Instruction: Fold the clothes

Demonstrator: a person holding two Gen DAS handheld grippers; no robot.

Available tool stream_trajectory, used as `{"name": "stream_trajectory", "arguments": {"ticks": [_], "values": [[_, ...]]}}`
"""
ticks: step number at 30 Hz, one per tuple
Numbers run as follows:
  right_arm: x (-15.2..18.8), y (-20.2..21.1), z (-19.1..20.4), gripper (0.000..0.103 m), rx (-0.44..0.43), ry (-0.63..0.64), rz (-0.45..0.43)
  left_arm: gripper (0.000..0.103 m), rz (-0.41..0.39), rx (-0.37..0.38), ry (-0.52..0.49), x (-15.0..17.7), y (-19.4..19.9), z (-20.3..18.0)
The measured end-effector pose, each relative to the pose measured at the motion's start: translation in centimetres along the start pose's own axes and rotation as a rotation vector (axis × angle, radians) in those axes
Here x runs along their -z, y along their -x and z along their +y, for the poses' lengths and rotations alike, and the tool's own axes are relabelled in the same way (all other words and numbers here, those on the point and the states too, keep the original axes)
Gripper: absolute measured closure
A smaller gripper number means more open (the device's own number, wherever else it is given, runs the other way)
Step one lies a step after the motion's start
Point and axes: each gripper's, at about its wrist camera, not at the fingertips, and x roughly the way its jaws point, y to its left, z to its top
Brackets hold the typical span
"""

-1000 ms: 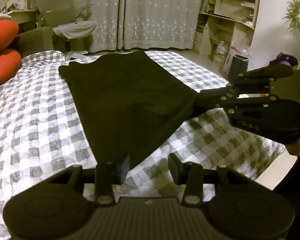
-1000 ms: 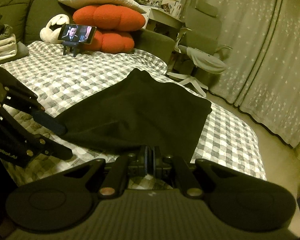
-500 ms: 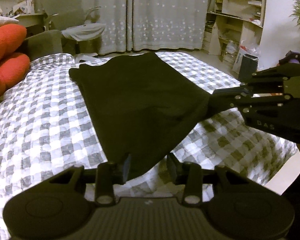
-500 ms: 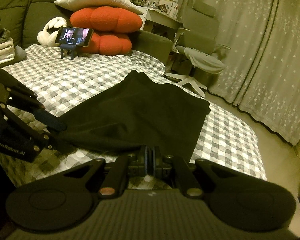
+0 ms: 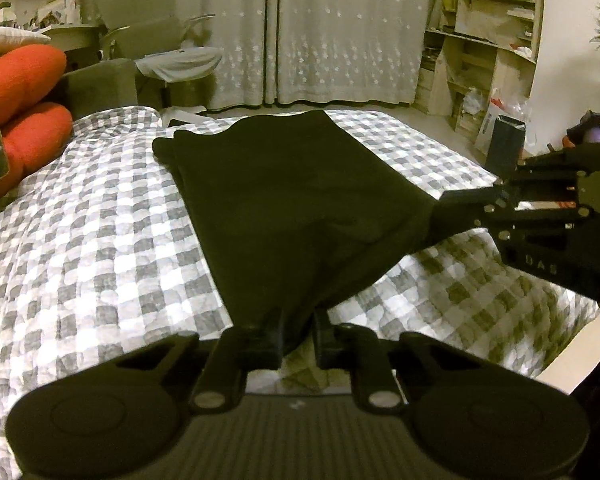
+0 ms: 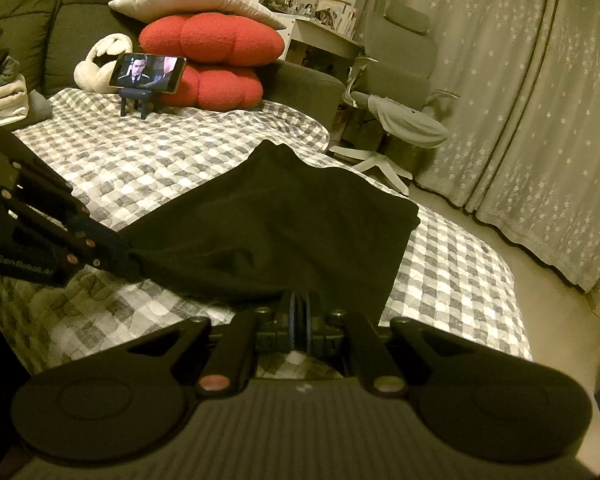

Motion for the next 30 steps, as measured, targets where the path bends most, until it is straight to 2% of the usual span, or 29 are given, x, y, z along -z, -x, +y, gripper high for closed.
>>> {"name": "stream_trajectory", "arguments": {"ticks": [7, 17, 19, 23, 27, 30], "values": [[0.0, 0.1, 0.0, 0.099, 0.002, 0.003, -0.002, 0.09, -0.009, 0.0, 0.002, -0.1, 0.1, 0.1], [0.3, -0.1, 0.5, 0.098, -0.006, 0.036, 0.016, 0.098, -0.016, -0.005, 0.01, -0.3, 0.2, 0.2], [0.3, -0.1, 0.6, 0.094, -0.008, 0.044, 0.019, 0.098, -0.017, -0.004, 0.015, -0.4, 0.3, 0.3], [0.6, -0.4, 0.9, 0.092, -0.007, 0.071, 0.04, 0.098, -0.019, -0.002, 0.019, -0.5, 0.3, 0.3], [0.9, -0.8, 1.1, 0.083, 0.008, 0.1, 0.065, 0.098, -0.02, 0.0, 0.022, -0.5, 0.3, 0.4], [1.2, -0.9, 0.8, 0.082, 0.014, 0.123, 0.087, 0.098, -0.019, 0.002, 0.026, -0.5, 0.3, 0.4]]}}
